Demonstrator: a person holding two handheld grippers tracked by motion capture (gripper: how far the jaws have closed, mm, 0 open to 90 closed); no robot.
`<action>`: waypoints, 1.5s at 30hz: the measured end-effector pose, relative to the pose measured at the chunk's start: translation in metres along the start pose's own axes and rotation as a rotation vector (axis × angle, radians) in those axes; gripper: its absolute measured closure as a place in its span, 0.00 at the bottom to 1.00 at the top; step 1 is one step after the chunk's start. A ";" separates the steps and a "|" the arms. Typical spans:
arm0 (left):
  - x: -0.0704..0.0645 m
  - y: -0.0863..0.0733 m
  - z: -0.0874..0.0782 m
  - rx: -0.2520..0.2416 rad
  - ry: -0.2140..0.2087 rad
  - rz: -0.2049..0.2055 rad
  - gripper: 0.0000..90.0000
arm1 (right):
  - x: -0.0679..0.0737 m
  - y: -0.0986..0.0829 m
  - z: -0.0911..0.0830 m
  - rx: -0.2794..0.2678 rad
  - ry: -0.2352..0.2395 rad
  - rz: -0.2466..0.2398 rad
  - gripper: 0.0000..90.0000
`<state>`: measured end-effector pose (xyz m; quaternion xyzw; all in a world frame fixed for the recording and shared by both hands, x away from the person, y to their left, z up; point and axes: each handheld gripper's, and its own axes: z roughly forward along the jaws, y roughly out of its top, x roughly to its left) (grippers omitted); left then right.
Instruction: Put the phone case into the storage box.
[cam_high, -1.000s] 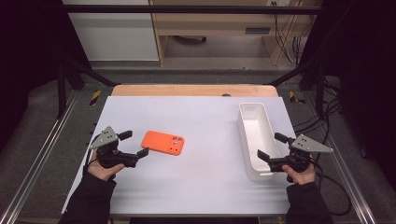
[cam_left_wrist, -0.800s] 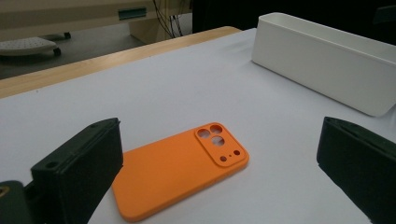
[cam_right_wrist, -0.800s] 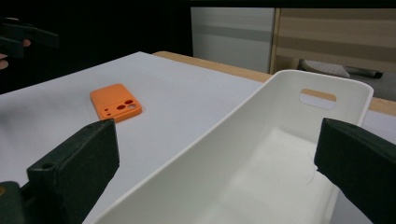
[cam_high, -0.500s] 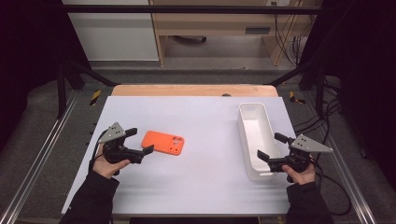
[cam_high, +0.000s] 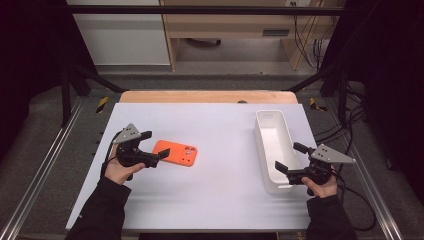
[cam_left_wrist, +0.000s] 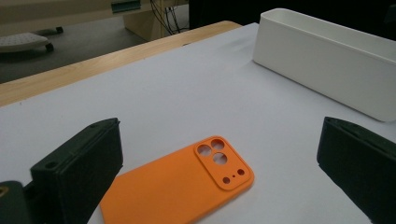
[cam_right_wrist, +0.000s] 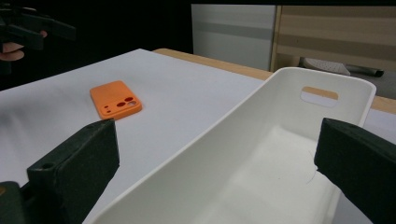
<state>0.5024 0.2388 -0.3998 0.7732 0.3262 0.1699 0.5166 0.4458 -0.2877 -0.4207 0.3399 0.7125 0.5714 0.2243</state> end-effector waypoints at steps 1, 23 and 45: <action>0.000 0.000 0.000 0.000 0.000 0.000 0.00 | 0.000 0.000 0.000 -0.002 0.001 -0.002 0.01; 0.021 0.007 0.030 0.098 0.076 -0.032 0.02 | 0.000 0.000 0.001 0.003 -0.004 -0.003 0.00; 0.037 -0.001 0.058 0.167 0.164 -0.036 0.16 | 0.000 0.000 0.001 0.005 -0.008 -0.006 0.01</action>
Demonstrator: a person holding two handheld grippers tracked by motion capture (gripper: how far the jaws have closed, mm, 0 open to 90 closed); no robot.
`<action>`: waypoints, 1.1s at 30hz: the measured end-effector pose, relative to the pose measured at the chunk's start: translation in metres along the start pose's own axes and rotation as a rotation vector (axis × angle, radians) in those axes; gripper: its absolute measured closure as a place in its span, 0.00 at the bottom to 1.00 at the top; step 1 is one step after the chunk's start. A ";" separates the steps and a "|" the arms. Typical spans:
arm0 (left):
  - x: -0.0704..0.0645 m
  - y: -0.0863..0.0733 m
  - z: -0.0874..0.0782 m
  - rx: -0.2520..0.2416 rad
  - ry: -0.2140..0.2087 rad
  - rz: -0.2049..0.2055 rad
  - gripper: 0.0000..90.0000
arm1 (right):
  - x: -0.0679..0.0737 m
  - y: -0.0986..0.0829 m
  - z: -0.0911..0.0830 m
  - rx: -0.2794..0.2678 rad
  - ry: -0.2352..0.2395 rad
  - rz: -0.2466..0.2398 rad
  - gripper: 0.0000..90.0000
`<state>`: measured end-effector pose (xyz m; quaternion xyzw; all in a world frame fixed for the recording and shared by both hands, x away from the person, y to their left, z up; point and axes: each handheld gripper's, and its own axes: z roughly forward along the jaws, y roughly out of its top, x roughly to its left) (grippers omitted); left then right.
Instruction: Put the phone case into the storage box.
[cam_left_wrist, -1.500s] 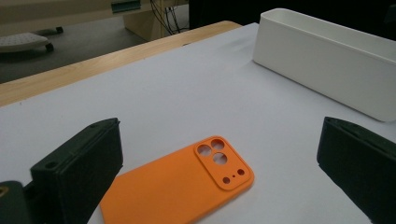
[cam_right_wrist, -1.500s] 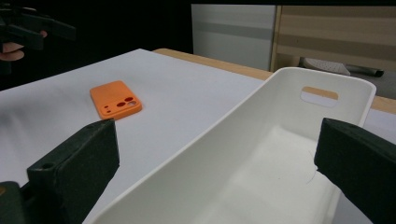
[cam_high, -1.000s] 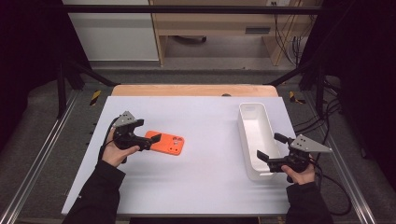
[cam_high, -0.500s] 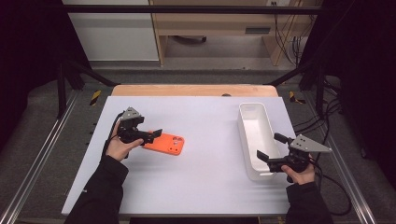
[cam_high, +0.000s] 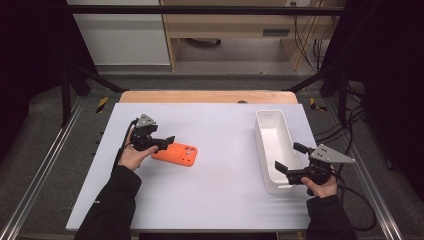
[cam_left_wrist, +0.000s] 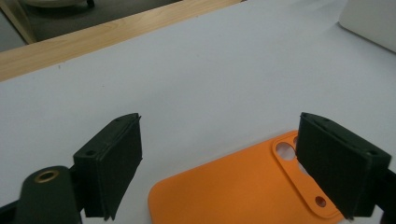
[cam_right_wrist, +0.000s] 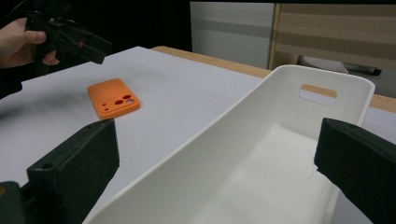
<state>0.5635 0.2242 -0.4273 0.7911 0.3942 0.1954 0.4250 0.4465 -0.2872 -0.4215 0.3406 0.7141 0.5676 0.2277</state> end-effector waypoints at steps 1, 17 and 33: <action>0.000 0.000 0.001 0.003 0.007 0.000 0.18 | 0.000 0.000 0.000 0.001 0.000 0.000 0.01; 0.010 -0.004 0.016 0.055 0.051 -0.016 0.53 | 0.000 0.000 0.000 0.004 -0.003 -0.002 0.01; 0.017 -0.013 0.035 0.130 0.085 -0.031 0.85 | 0.000 -0.001 0.001 0.007 -0.001 -0.004 0.01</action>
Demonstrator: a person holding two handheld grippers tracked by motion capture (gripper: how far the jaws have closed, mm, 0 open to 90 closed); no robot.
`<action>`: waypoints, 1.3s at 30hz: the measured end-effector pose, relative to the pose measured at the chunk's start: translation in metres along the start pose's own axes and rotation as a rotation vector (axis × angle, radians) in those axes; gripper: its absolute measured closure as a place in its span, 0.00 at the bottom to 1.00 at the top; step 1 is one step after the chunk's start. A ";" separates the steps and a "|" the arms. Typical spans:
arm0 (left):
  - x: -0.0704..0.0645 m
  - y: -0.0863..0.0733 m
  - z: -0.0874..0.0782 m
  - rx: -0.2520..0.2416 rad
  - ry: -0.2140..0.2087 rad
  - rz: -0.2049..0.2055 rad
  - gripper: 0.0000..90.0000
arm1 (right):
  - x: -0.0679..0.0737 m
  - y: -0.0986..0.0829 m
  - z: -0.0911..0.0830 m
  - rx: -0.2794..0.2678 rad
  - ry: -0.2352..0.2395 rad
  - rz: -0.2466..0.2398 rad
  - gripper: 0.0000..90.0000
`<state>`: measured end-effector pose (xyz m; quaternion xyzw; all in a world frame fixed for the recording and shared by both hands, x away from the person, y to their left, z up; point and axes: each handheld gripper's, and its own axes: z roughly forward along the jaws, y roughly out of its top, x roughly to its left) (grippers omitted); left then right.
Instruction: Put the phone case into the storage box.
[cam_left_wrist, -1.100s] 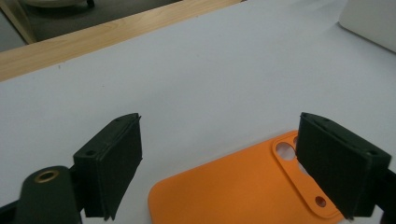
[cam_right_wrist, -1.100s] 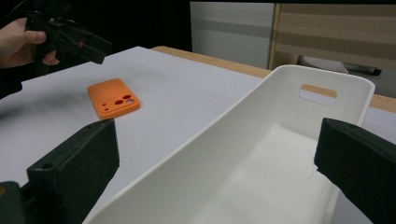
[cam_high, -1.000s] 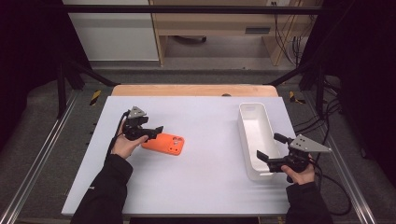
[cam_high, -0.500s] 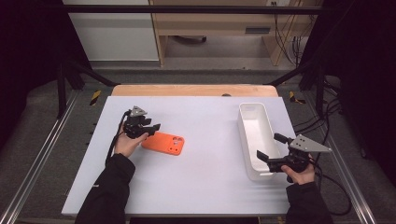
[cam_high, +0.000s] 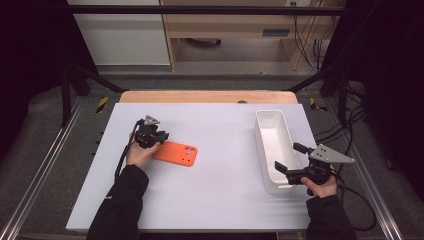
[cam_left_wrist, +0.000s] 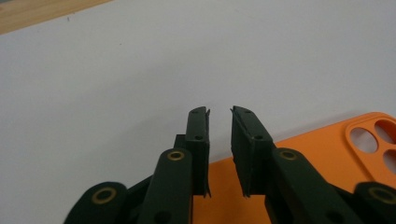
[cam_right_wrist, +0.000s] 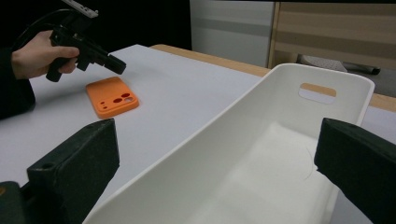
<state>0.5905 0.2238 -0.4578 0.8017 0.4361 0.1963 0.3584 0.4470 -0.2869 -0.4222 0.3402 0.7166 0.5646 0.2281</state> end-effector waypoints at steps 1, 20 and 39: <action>0.000 0.000 0.000 0.000 0.000 0.000 0.87 | 0.000 0.000 0.000 0.000 0.000 0.000 0.01; 0.005 -0.005 0.011 0.053 0.022 -0.011 0.99 | 0.000 0.000 -0.001 -0.003 -0.004 0.000 0.01; 0.001 -0.006 0.007 0.087 0.033 0.018 1.00 | 0.000 0.000 -0.001 -0.005 -0.002 0.000 0.01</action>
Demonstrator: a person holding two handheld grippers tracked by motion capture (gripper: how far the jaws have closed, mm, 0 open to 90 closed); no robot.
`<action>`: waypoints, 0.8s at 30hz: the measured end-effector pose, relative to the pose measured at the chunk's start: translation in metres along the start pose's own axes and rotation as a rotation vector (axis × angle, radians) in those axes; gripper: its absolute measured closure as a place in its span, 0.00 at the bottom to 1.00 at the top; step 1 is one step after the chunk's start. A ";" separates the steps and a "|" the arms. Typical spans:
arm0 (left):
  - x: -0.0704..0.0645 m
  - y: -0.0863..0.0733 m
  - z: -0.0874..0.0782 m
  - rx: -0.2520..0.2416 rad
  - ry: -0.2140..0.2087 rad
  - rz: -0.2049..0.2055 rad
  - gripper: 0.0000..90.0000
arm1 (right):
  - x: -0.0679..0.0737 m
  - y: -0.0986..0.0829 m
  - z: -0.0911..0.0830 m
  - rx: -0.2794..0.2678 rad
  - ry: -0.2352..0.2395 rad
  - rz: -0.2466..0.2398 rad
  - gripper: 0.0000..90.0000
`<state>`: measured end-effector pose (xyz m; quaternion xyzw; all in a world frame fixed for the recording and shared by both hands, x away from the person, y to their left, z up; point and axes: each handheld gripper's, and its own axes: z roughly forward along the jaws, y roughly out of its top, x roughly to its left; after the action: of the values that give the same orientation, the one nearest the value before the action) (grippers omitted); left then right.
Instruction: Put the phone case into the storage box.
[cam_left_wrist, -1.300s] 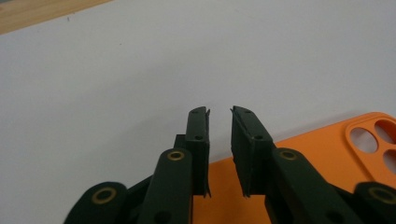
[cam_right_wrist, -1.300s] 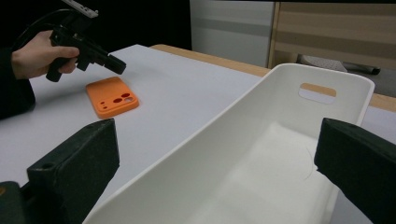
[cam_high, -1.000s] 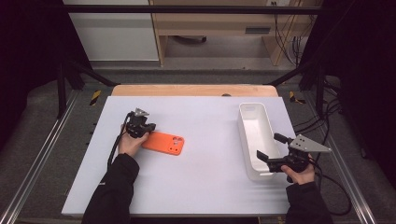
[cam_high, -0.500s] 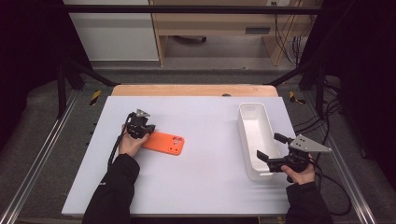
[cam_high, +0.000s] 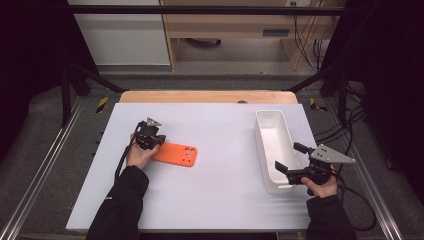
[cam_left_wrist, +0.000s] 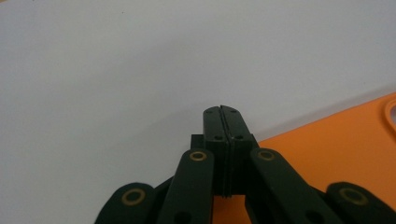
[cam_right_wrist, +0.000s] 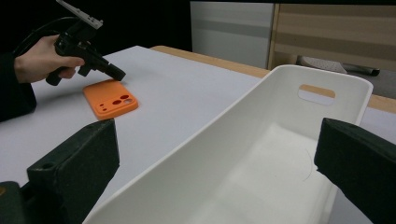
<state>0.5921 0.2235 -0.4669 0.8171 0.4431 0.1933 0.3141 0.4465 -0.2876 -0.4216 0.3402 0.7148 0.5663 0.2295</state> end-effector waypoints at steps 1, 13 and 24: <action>0.000 0.000 -0.001 0.003 -0.002 0.001 1.00 | 0.000 0.000 0.000 0.000 0.000 -0.001 0.01; -0.005 -0.008 -0.009 0.016 -0.019 0.003 1.00 | 0.000 0.000 -0.001 -0.002 0.000 -0.001 0.01; -0.009 -0.017 -0.019 0.032 -0.042 0.009 1.00 | 0.000 0.000 -0.001 -0.004 0.001 -0.001 0.01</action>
<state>0.5657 0.2293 -0.4648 0.8279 0.4357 0.1707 0.3093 0.4457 -0.2883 -0.4210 0.3388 0.7140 0.5679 0.2300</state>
